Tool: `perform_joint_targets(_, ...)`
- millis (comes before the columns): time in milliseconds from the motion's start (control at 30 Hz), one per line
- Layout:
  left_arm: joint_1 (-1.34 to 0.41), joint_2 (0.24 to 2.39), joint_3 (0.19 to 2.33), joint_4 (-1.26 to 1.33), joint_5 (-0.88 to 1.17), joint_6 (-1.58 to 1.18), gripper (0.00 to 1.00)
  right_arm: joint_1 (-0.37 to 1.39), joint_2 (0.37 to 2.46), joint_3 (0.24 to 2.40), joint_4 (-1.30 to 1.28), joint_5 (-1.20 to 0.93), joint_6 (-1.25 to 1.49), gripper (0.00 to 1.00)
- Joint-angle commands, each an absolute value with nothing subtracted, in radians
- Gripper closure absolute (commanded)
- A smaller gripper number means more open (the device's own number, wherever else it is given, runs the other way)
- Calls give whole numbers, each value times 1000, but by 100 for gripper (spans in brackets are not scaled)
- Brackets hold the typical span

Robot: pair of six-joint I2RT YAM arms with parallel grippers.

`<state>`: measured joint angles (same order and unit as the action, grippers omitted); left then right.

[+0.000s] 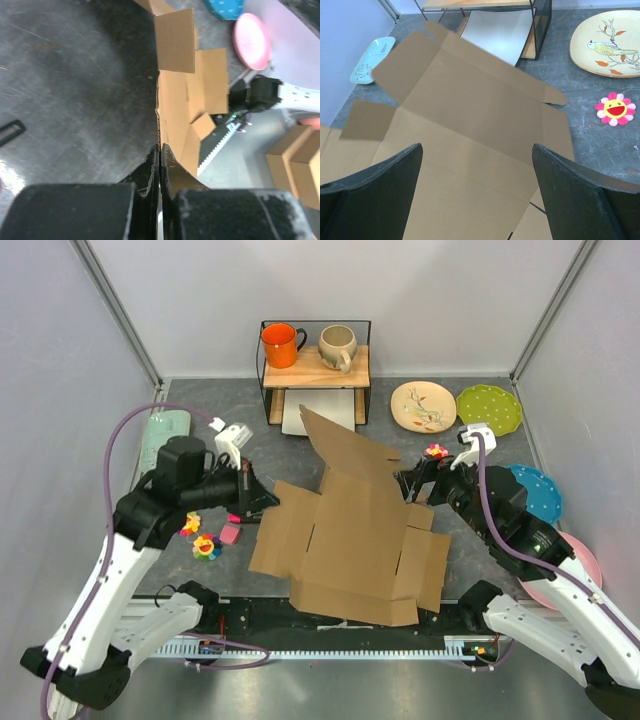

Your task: Fold the paper box

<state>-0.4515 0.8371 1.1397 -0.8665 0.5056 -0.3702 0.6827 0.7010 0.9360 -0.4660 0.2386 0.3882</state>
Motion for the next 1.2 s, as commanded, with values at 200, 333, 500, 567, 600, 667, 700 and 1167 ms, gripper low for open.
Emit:
perform_joint_targets(200, -451, 1264, 1368, -885, 146, -114, 98, 683, 660, 948, -492, 230, 393, 2)
perform_joint_targets(333, -445, 1370, 1440, -934, -64, -158, 98, 683, 660, 943, -494, 204, 393, 2)
perform_joint_targets(500, -344, 1430, 1443, -925, -166, -326, 51, 683, 667, 922, -489, 195, 390, 2)
perform_joint_targets(567, -315, 1410, 1436, -913, -196, -379, 29, 683, 669, 913, -488, 186, 387, 2)
perform_joint_targets(600, -299, 1399, 1433, -908, -243, -427, 24, 683, 670, 910, -488, 184, 387, 2)
perform_joint_targets(667, -296, 1359, 1424, -910, -291, -472, 16, 683, 669, 899, -483, 184, 385, 2)
perform_joint_targets(700, -296, 1341, 1417, -911, -325, -529, 15, 683, 669, 894, -482, 186, 385, 2)
perform_joint_targets(1167, -711, 902, 813, -1058, -397, -1675, 1, 683, 739, 786, -385, 129, 419, 2)
